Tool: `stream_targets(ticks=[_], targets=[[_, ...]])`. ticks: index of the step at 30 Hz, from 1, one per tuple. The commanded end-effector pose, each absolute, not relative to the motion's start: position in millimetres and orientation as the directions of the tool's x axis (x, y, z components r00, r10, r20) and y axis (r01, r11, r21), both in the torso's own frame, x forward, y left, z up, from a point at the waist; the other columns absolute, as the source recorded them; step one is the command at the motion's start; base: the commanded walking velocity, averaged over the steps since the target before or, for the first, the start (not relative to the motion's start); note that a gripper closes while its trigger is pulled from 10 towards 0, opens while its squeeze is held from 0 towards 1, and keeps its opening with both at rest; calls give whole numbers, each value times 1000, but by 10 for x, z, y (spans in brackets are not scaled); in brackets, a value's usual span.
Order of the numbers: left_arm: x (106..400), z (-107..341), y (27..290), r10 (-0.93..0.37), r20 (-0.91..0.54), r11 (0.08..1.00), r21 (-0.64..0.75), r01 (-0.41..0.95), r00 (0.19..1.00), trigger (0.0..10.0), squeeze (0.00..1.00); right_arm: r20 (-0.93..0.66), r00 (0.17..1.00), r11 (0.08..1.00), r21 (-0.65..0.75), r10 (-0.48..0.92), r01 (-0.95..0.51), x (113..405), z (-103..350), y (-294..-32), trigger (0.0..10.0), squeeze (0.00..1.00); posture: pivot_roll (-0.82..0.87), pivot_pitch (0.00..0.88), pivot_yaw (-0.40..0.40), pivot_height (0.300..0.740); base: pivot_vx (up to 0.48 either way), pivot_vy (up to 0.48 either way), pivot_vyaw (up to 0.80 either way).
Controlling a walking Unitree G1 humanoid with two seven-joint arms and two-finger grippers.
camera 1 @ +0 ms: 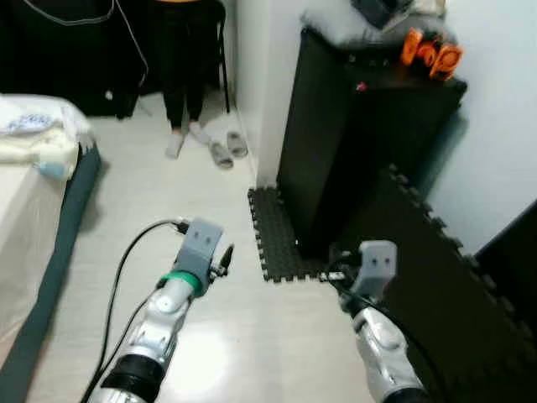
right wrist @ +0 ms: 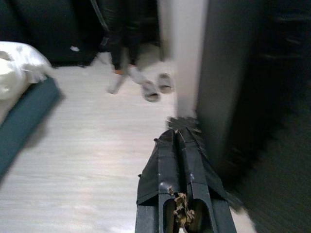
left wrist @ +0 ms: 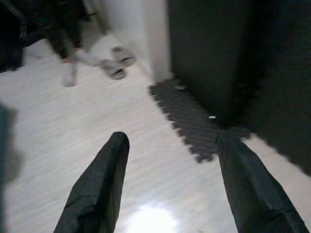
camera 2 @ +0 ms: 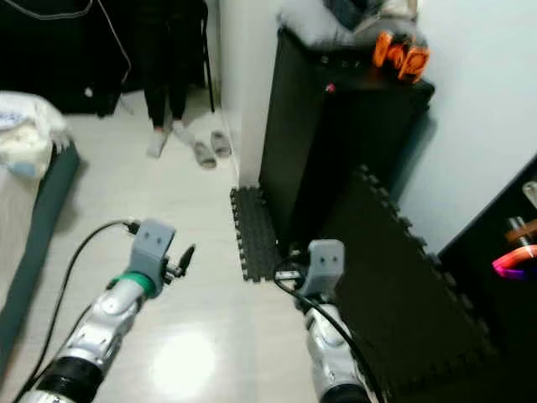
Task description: Clean up the room
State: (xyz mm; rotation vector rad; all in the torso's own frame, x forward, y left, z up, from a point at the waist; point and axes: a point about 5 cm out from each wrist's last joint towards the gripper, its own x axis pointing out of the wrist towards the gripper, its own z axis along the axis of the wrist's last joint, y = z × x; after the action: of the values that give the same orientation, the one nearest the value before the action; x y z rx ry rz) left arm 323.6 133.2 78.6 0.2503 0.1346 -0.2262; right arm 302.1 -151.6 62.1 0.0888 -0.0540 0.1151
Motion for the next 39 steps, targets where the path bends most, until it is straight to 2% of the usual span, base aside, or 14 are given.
stream_targets(ticks=[1, 6, 16, 23, 34, 39], targets=[[3210, 728, 1385, -184, -181, 946, 233, 224, 966, 10000, 0, 49, 990, 986, 90, 133, -137, 2997, 584, -1457, 10000, 0, 58, 45, 9, 729, 458, 0, 0], [3194, 687, 1396, -178, -194, 945, 239, 223, 965, 10000, 0, 44, 987, 985, 75, 155, -158, 2999, 581, -1452, 10000, 0, 57, 43, 5, 729, 458, 0, 0], [3085, 449, 1515, -138, -272, 937, 276, 214, 952, 10000, 0, 24, 983, 981, 51, 184, -185, 2979, 537, -1431, 10000, 0, 58, 34, -3, 729, 450, 0, 719], [2991, 292, 1643, -95, -325, 932, 304, 199, 941, 10000, 0, -6, 979, 978, 58, 202, -202, 2938, 464, -1418, 10000, 0, 59, 31, -9, 729, 439, 0, 0], [2985, 274, 1618, -97, -326, 933, 299, 200, 940, 10000, 0, -38, 981, 980, 59, 190, -188, 2882, 380, -1450, 10000, 0, 61, 29, -14, 729, 439, 0, 0], [3033, 308, 1539, -124, -311, 931, 293, 219, 942, 10000, 0, -33, 990, 989, 68, 135, -132, 2881, 381, -1570, 10000, 0, 53, 28, -9, 729, 440, 0, 0]])
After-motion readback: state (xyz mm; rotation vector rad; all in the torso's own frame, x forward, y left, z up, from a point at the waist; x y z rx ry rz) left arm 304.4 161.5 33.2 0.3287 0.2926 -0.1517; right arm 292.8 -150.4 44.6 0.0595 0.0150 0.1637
